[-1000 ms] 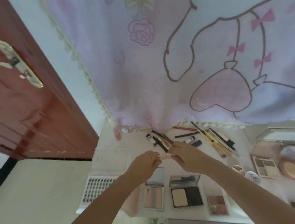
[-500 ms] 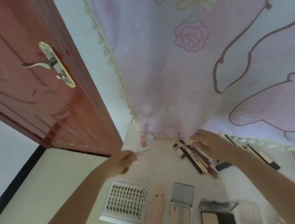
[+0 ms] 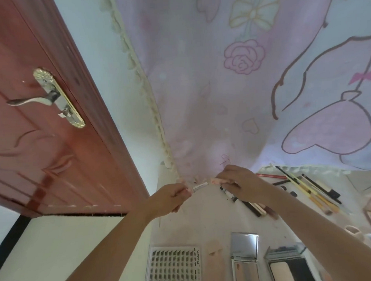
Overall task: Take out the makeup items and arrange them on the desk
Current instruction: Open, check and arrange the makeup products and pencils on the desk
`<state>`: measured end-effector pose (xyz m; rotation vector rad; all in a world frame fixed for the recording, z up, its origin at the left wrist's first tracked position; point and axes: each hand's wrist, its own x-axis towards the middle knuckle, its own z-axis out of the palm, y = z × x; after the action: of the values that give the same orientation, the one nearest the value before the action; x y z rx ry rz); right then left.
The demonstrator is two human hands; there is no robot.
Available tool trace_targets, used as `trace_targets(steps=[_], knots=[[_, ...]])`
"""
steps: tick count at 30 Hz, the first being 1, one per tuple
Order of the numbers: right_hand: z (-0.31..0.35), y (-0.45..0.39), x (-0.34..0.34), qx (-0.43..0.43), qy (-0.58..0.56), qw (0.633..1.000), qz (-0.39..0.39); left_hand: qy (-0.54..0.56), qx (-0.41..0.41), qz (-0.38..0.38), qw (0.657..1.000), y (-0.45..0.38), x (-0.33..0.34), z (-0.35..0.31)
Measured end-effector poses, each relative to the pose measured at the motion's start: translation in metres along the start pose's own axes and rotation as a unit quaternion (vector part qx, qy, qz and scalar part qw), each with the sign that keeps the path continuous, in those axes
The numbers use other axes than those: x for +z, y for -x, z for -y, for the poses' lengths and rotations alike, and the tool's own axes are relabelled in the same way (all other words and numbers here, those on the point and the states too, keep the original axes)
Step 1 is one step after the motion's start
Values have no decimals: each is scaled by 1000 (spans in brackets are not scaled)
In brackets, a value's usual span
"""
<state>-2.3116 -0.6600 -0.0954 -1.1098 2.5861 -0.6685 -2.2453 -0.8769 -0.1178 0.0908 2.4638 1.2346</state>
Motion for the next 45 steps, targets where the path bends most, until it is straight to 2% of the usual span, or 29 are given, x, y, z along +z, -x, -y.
trace_targets(steps=[7,16,20,22,26,30,38,40,42,45], knots=[[8,-9,11,15,-3,1000,25,30,-13,30,999,-5,1,18],[11,-27,22,14,-2,998,59,-2,19,56,998,-15,-5,22],[8,-35,26,51,-40,997,33,-51,53,-5,997,-25,-4,27],[5,-38,29,82,-70,994,21,-33,44,-23,998,-29,-1,31],[1,-43,36,131,-127,983,19,-5,4,-9,1000,-38,5,35],[-5,-50,46,192,-147,968,63,43,-37,6,998,-45,11,42],[-5,-59,70,169,-69,975,128,137,-97,12,986,-48,30,58],[-6,-65,73,177,-32,975,133,105,-118,-5,987,-47,33,64],[-8,-73,78,189,28,973,131,8,-131,-42,990,-45,34,75],[-8,-88,87,198,119,962,148,-148,-135,-86,976,-39,31,91]])
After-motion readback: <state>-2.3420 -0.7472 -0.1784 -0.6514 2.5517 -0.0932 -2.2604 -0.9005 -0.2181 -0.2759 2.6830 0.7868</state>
